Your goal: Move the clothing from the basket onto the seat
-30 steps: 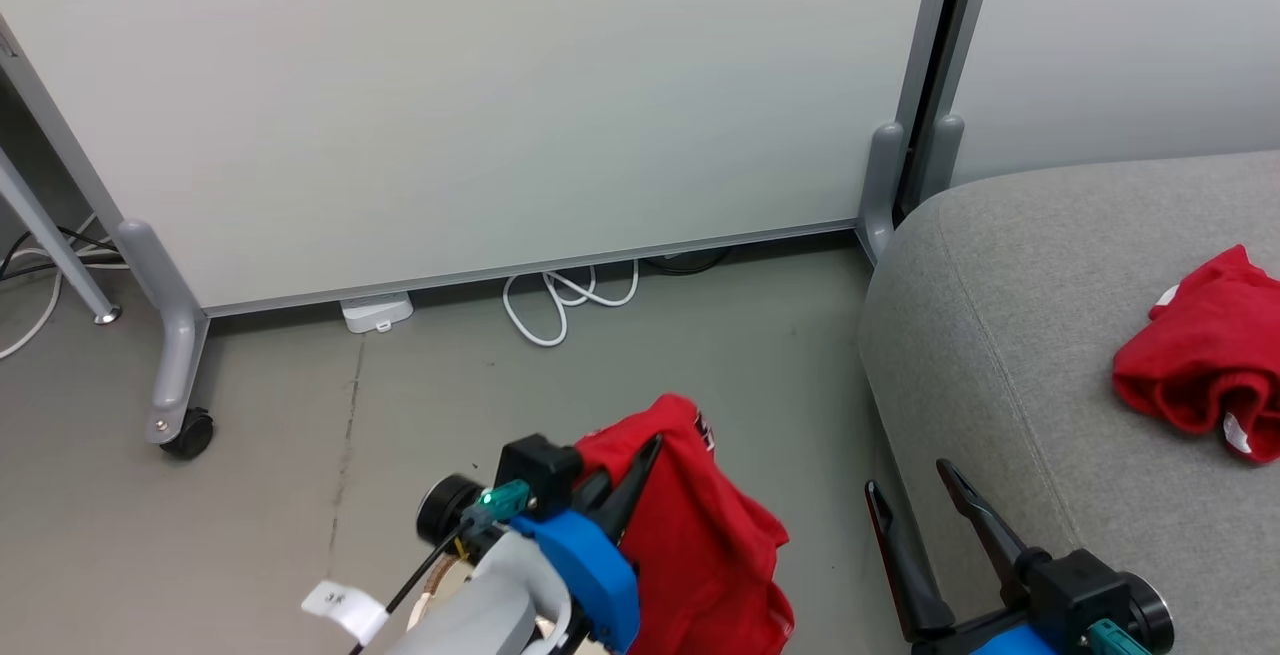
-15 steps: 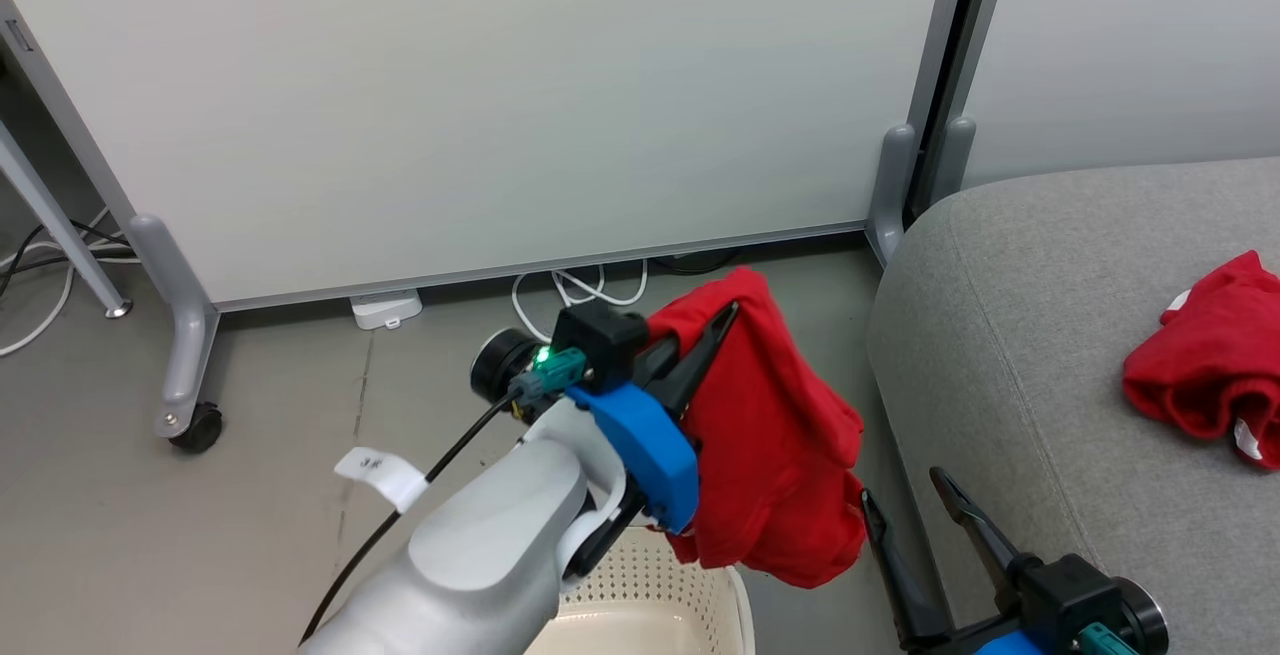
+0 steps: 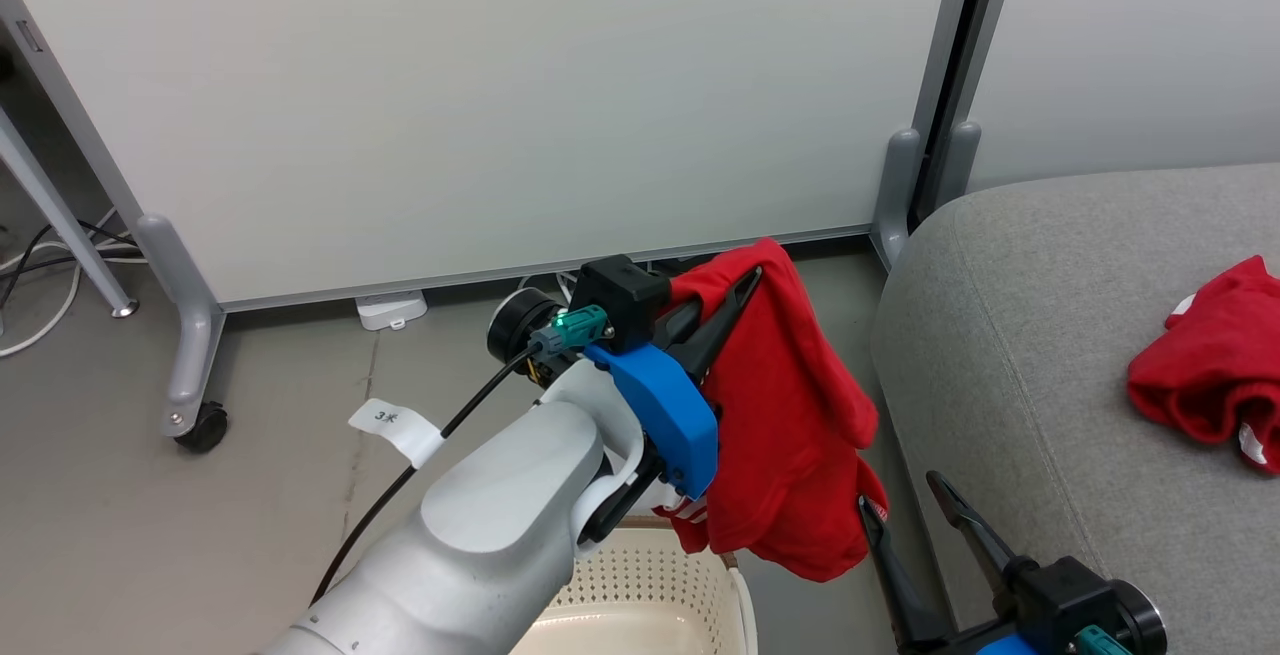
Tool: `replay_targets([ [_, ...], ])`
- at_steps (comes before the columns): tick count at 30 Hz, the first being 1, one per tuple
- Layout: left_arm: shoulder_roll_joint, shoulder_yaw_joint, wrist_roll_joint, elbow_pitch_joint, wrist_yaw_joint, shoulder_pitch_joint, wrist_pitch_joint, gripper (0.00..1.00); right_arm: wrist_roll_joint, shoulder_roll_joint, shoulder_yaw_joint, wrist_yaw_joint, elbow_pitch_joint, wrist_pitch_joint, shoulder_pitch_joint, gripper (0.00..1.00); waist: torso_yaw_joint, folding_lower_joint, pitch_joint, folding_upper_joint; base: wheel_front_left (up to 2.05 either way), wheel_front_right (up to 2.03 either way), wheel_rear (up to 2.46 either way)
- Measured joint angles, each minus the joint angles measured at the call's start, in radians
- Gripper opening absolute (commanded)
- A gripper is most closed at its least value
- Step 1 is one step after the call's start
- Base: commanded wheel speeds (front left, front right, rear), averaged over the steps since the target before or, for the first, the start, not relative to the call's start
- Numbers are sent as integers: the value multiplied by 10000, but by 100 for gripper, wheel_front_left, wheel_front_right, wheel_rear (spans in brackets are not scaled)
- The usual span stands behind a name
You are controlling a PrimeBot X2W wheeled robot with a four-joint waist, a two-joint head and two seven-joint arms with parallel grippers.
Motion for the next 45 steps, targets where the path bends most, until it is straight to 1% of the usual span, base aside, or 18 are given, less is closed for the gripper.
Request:
replay_targets([
  [11, -23, -125, -186, 274, 2, 52, -178, 0, -92, 0, -4, 0, -27, 153, -18, 100, -68, 0, 75, 0, 0, 0, 0],
  [18, -25, -284, -261, 337, 2, 58, -211, 0, -339, 0, 247, 0, 134, 894, -569, 100, -114, 0, 159, 0, 0, 0, 0],
  [19, -27, -326, -272, 337, 2, 57, -222, 0, -397, 0, 362, 0, 240, 1193, -895, 100, -130, 1, 204, 0, 0, 0, 0],
  [23, -27, -443, -343, 332, 4, 53, -249, 0, -401, 0, 476, 0, 583, 1693, -1616, 100, -133, 0, 296, 0, 0, 0, 0],
  [29, -29, -652, -435, 253, 6, 52, -249, 0, -291, 0, 500, 0, 1308, 2192, -2545, 100, -60, 0, 360, 0, 0, 0, 0],
  [36, -31, -876, -610, 165, 52, 45, -245, 0, 209, -19, 794, 0, 2671, 2598, -3519, 100, 25, 0, 391, 0, 0, 0, 0],
  [37, -31, -876, -610, 165, 52, 45, -245, 0, 209, -19, 794, 0, 2671, 2598, -3519, 100, 25, 0, 391, 0, 0, 0, 0],
  [38, -29, -922, -671, 148, 52, 37, -245, 0, 449, -46, 991, 0, 3091, 2704, -3825, 100, 38, 0, 395, 0, 0, 0, 0],
  [45, -29, -1104, -813, 127, 54, -20, -245, 0, 1348, -226, 1939, 0, 4617, 2535, -4963, 100, -31, 1, 418, 0, 0, 0, 0],
])
